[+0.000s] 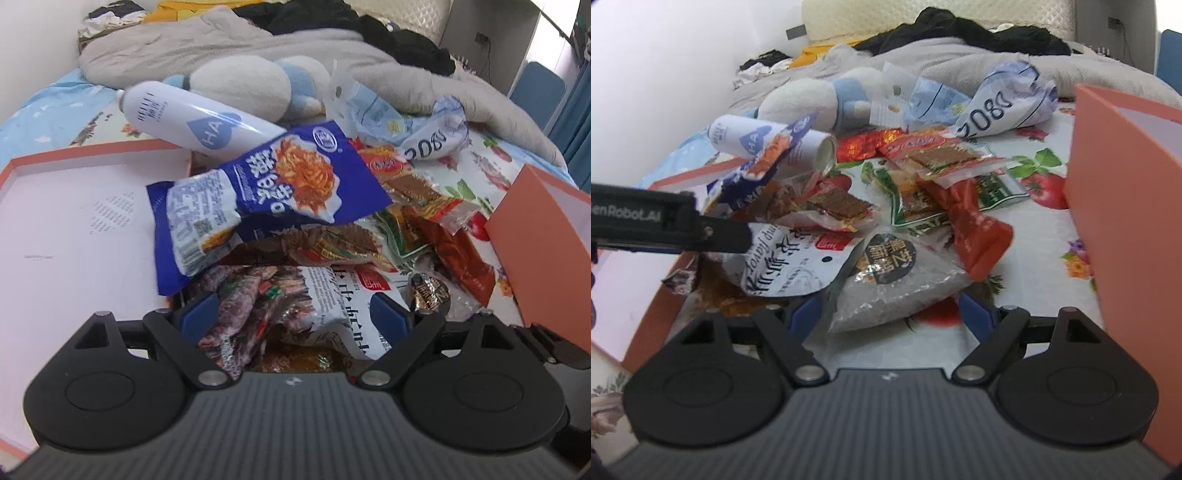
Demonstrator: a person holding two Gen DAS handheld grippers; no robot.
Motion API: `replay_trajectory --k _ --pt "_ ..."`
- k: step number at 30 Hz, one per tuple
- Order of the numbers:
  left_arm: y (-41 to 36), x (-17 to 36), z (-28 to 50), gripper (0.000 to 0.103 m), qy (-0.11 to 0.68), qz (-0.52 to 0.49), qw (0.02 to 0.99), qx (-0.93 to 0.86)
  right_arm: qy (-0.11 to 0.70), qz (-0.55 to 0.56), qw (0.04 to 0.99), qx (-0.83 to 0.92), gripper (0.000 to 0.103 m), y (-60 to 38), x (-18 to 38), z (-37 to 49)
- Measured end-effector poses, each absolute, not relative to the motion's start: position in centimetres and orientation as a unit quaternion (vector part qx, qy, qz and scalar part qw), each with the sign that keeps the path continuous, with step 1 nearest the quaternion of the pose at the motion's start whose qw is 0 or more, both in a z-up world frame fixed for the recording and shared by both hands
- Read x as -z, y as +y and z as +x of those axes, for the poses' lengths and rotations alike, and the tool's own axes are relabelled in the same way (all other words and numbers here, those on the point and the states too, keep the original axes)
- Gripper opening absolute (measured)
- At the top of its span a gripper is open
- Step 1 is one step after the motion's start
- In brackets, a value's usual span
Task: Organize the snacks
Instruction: 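Lower both tools into the pile and grasp snack bags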
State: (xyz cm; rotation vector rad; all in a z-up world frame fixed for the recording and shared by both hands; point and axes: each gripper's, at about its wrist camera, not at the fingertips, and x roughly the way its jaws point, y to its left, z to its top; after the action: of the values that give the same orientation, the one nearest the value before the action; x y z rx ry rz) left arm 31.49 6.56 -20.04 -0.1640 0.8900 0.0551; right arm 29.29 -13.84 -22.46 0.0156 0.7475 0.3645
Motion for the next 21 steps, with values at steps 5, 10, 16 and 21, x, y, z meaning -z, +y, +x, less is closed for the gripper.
replay_trajectory --k 5,10,16,21 --pt "6.4 21.6 32.6 0.084 0.448 -0.070 0.890 -0.041 0.360 -0.004 0.915 -0.184 0.078 -13.3 22.9 29.5" --pt "5.8 21.8 32.7 0.077 0.454 -0.051 0.889 -0.042 0.359 0.002 0.914 -0.187 0.059 -13.4 22.8 29.5" --pt "4.8 21.1 31.6 0.065 0.453 -0.035 0.890 -0.042 0.363 -0.002 0.912 -0.192 0.045 -14.0 22.2 28.2" --pt "3.9 20.4 29.8 0.060 0.451 -0.033 0.891 -0.032 0.366 0.001 0.911 -0.188 0.042 -15.3 21.5 26.3"
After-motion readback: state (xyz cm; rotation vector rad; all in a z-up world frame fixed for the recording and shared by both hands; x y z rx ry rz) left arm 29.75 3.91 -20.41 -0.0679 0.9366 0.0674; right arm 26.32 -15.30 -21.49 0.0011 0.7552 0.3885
